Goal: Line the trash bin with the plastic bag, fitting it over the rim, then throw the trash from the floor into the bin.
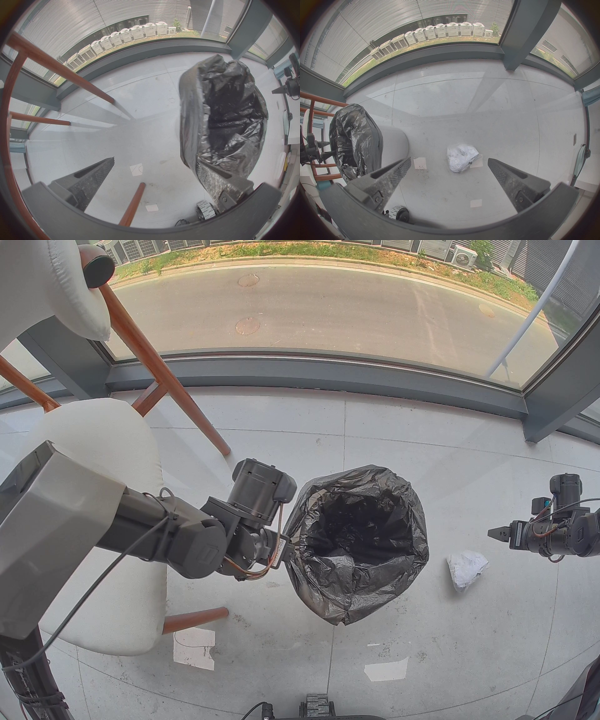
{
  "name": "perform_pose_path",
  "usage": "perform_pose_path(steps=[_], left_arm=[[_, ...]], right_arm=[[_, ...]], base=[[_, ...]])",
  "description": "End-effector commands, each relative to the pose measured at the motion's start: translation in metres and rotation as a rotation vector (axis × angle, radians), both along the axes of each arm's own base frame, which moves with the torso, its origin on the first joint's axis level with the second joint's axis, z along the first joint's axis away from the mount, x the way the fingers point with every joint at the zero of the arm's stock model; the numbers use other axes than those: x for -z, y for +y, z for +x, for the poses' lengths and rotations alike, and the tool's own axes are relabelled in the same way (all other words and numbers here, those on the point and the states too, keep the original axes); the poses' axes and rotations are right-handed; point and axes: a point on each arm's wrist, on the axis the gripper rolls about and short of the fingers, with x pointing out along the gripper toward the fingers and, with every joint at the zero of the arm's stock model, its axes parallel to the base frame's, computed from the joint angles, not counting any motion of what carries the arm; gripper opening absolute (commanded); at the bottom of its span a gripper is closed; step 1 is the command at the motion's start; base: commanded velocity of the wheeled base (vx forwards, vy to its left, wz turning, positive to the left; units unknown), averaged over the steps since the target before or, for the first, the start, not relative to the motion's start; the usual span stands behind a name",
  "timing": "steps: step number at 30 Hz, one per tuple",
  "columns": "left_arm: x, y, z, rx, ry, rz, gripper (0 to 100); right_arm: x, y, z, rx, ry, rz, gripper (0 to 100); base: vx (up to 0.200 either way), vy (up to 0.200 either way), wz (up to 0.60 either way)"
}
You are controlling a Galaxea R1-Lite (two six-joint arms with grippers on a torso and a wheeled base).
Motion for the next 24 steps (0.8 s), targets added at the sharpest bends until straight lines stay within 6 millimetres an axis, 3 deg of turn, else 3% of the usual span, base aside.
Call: perform_pose_path(steps=[1,6,10,16,17,18,23,24], left_arm=[[-0.003,0.004,0.005,-0.025,-0.018,-0.005,100],[-0.007,-0.007,0.018,-0.035,-0.127,-0.069,100],[-0.014,-0.017,0.012,-0.006,-0.150,-0.090,100],[-0.059,-0.030,-0.030,0.070,-0.211,-0.173,100],[-0.059,-0.030,-0.030,0.070,-0.211,-0.173,100],[-0.075,-0.035,-0.047,0.097,-0.221,-0.222,100],[-0.111,-0.041,-0.088,0.141,-0.256,-0.351,100],[-0.111,-0.041,-0.088,0.141,-0.256,-0.351,100]], right_arm=[[0.004,-0.001,0.002,0.001,0.010,0.001,100],[0.012,-0.004,0.002,0.009,0.034,0.004,100],[0.022,-0.013,0.006,0.017,0.059,-0.010,100],[0.049,-0.030,0.019,0.050,0.060,-0.013,100],[0.049,-0.030,0.019,0.050,0.060,-0.013,100],[0.059,-0.033,0.022,0.057,0.060,-0.010,100],[0.071,-0.034,0.030,0.056,0.081,0.014,100],[0.071,-0.034,0.030,0.056,0.081,0.014,100]], base=[[0.000,0.000,0.00],[0.000,0.000,0.00],[0.000,0.000,0.00],[0.000,0.000,0.00],[0.000,0.000,0.00],[0.000,0.000,0.00],[0.000,0.000,0.00],[0.000,0.000,0.00]])
